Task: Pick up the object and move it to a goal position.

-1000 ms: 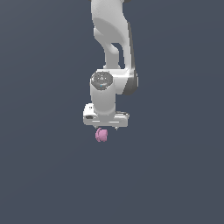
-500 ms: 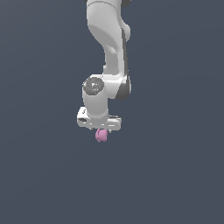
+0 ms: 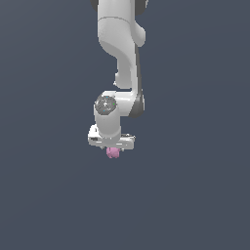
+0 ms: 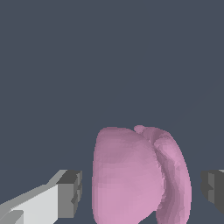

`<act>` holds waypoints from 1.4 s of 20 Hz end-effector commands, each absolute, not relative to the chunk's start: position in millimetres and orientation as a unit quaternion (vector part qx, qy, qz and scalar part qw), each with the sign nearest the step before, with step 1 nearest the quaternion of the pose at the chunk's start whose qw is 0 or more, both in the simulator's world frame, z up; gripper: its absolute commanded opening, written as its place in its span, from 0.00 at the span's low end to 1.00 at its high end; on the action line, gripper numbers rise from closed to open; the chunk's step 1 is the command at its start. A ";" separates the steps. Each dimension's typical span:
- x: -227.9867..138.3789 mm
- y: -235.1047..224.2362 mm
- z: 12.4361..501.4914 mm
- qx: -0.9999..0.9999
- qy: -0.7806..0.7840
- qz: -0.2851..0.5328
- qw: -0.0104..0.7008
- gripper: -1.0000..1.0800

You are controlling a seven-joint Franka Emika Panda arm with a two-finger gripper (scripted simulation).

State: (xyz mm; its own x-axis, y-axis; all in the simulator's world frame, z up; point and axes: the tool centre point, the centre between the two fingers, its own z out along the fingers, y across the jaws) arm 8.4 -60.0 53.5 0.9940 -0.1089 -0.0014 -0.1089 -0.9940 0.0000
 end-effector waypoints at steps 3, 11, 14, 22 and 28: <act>9.2 -60.5 40.6 -0.998 0.055 0.000 0.000 0.96; 9.7 -60.5 39.8 -0.998 0.055 0.000 0.000 0.00; 9.7 -60.5 39.8 -0.998 0.055 0.000 0.000 0.00; 9.6 -67.3 51.7 -0.998 0.055 0.000 0.000 0.00; 8.9 -87.4 86.5 -0.998 0.055 0.000 0.000 0.00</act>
State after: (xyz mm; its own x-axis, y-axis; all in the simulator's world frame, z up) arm 8.9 -81.1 75.8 0.9940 -0.1090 -0.0009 -0.1090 -0.9940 -0.0001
